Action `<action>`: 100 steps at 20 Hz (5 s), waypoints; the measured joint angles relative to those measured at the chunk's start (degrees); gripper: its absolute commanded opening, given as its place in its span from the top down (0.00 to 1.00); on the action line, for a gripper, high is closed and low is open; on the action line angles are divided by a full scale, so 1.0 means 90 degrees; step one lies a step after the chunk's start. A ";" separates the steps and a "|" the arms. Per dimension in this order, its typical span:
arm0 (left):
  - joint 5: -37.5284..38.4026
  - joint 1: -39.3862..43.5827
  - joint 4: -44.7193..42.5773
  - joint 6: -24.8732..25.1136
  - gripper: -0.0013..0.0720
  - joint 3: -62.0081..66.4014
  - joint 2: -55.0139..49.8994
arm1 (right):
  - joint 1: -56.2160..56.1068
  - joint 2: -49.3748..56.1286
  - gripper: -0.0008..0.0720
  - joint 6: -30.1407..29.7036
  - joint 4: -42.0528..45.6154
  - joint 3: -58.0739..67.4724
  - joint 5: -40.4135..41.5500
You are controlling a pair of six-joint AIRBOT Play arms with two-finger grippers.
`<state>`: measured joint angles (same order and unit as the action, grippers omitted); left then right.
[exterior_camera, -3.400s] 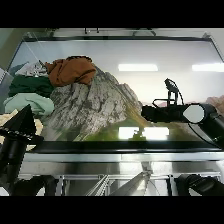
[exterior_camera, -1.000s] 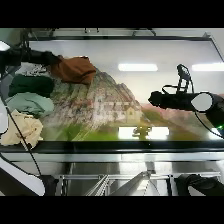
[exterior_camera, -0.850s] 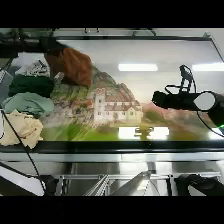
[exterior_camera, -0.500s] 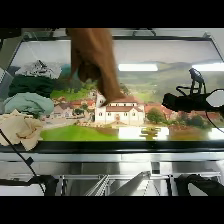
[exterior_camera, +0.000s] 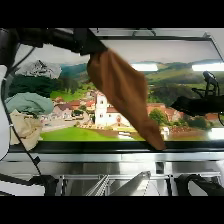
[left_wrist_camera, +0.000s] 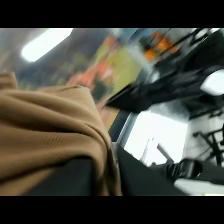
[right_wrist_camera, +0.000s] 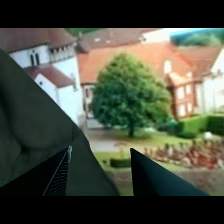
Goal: Fold the shirts.
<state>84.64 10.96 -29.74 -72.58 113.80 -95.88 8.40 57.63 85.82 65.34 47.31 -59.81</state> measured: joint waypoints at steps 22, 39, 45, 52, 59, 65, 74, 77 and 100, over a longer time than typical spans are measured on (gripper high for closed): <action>-0.0605 -0.2630 -0.1188 0.0299 0.02 -0.3495 -0.0573 | -0.0151 0.1860 0.21 -0.1695 -0.1620 -0.0313 -0.0126; 0.0627 -0.1307 -0.0437 0.0840 0.98 -0.1717 -0.1372 | -0.0695 0.2210 0.96 -0.3315 -0.3546 0.0804 -0.1426; 0.0763 -0.1676 0.0051 0.0770 0.95 -0.1287 0.0537 | 0.0301 0.0202 0.96 -0.3592 -0.4124 0.1605 -0.1778; -0.0585 -0.1445 -0.0823 0.0597 0.48 -0.3677 0.1107 | 0.0398 -0.0177 0.96 -0.3094 -0.3177 0.0682 -0.1778; -0.1853 -0.1744 -0.1005 0.0665 0.01 -0.4192 -0.0308 | 0.0396 -0.0017 0.96 -0.3055 -0.2883 -0.0216 -0.1290; -0.1537 -0.1494 -0.0916 0.0661 0.03 -0.3087 -0.1931 | 0.0396 0.0255 0.96 -0.3058 -0.2827 -0.0321 -0.1005; 0.0588 -0.1069 0.0517 0.0576 0.97 -0.0971 -0.2939 | 0.0476 0.0223 0.96 -0.3441 -0.3436 -0.0175 -0.1022; 0.1248 -0.1100 0.2147 0.0644 0.96 -0.0304 -0.2361 | 0.0877 -0.0095 0.96 -0.3959 -0.4541 0.0418 -0.1231; 0.0763 -0.3640 0.2373 0.1566 0.44 -0.5588 0.2805 | 0.2166 -0.1107 0.55 -0.4537 -0.5921 0.0265 0.0459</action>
<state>91.50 -21.80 -8.38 -58.48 63.51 -70.63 27.90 47.66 44.99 12.05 49.69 -55.68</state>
